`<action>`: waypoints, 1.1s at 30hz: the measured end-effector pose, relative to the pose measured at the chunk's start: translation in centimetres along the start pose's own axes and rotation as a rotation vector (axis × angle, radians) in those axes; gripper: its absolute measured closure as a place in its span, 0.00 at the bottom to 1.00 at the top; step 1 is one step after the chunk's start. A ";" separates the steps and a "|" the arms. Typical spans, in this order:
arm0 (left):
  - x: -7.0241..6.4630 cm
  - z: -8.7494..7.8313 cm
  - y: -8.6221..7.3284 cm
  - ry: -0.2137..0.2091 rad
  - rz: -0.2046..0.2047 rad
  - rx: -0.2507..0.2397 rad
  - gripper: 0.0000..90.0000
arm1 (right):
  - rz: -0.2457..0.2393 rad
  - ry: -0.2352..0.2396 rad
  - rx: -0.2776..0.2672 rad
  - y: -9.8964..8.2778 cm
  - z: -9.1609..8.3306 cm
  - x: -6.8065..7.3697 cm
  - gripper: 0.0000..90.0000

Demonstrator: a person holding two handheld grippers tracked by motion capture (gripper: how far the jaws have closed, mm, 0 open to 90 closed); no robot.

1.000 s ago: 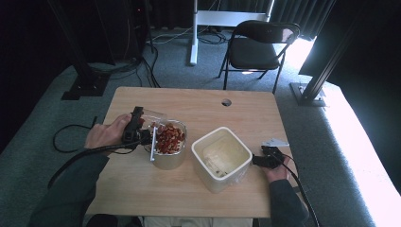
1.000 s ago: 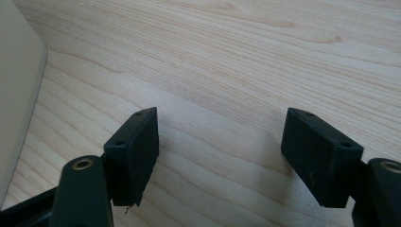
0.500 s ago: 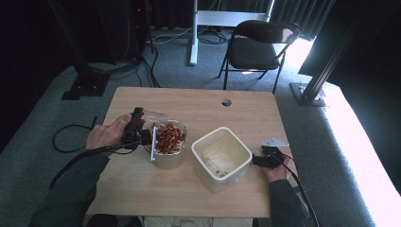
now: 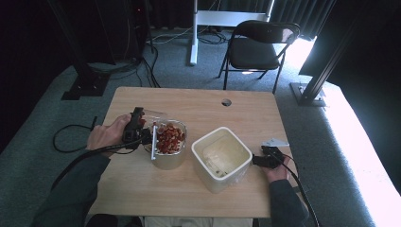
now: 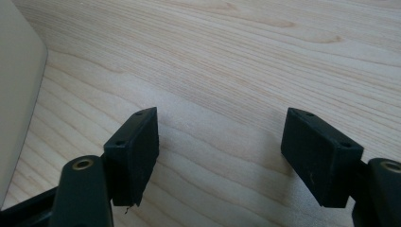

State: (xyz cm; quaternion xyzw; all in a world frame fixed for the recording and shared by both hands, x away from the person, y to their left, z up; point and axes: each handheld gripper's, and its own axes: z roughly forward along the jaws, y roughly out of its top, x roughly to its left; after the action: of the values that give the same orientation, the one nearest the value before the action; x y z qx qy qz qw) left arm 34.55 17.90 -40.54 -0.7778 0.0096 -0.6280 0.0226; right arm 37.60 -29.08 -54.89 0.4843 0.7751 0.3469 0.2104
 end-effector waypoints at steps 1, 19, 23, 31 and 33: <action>0.0 0.0 -0.1 -0.003 -0.010 -0.003 0.49 | 0.000 0.000 0.000 0.0 0.0 0.0 0.31; 1.5 -0.5 -0.6 -0.180 -0.359 -0.122 0.49 | 0.000 -0.001 0.000 0.0 0.0 0.0 0.31; 2.0 -0.6 -0.2 -0.232 -0.441 -0.168 0.49 | 0.001 0.001 0.000 0.0 0.0 0.0 0.31; 2.8 -0.8 1.3 -0.318 -0.569 -0.262 0.49 | 0.001 0.002 -0.001 0.0 0.0 0.0 0.31; 3.4 -1.1 1.8 -0.366 -0.627 -0.312 0.49 | -0.001 0.001 -0.001 0.0 0.0 0.0 0.31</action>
State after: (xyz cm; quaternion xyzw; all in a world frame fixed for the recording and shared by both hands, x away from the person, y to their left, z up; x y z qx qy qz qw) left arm 34.18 15.89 -37.12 -0.8362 -0.1373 -0.4465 -0.2872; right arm 37.61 -29.10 -54.88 0.4836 0.7754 0.3472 0.2104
